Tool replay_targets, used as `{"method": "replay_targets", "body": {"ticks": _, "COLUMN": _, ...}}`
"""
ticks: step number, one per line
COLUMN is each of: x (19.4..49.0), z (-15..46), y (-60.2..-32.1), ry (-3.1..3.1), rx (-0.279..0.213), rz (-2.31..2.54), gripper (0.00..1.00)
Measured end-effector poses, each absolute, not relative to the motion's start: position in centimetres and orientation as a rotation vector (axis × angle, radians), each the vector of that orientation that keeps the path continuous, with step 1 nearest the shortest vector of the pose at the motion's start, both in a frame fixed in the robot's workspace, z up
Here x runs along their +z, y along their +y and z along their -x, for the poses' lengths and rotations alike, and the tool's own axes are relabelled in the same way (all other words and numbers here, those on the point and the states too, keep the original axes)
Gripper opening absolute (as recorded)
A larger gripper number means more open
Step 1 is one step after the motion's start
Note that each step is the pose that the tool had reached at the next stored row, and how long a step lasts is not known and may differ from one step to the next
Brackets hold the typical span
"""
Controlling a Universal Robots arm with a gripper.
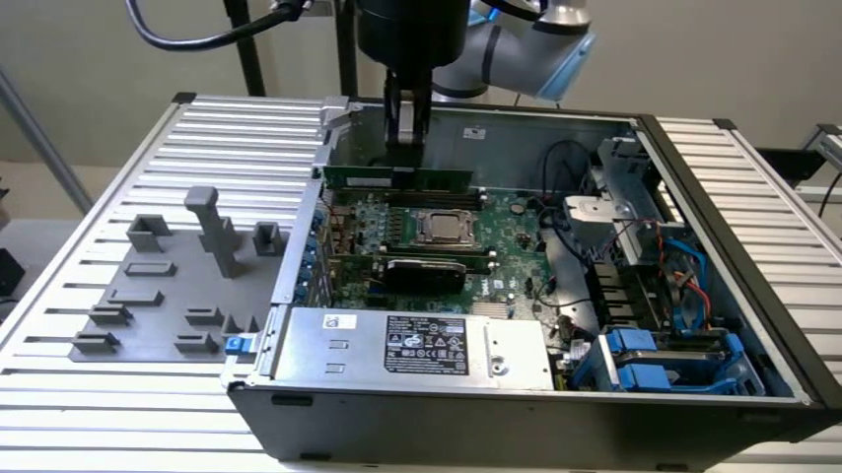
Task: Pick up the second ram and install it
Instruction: 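Pick up the second ram and move it above second insertion slot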
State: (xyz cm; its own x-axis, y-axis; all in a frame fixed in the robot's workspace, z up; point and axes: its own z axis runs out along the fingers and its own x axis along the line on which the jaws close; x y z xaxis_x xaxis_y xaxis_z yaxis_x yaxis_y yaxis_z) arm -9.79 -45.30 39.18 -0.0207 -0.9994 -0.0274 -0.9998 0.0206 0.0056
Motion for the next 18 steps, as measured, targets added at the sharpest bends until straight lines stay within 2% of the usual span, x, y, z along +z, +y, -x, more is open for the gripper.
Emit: {"method": "replay_targets", "body": {"ticks": 18, "x": 37.6, "z": 6.0, "y": -41.1, "ry": 2.232, "rx": 0.034, "rz": 2.186, "gripper": 0.14}}
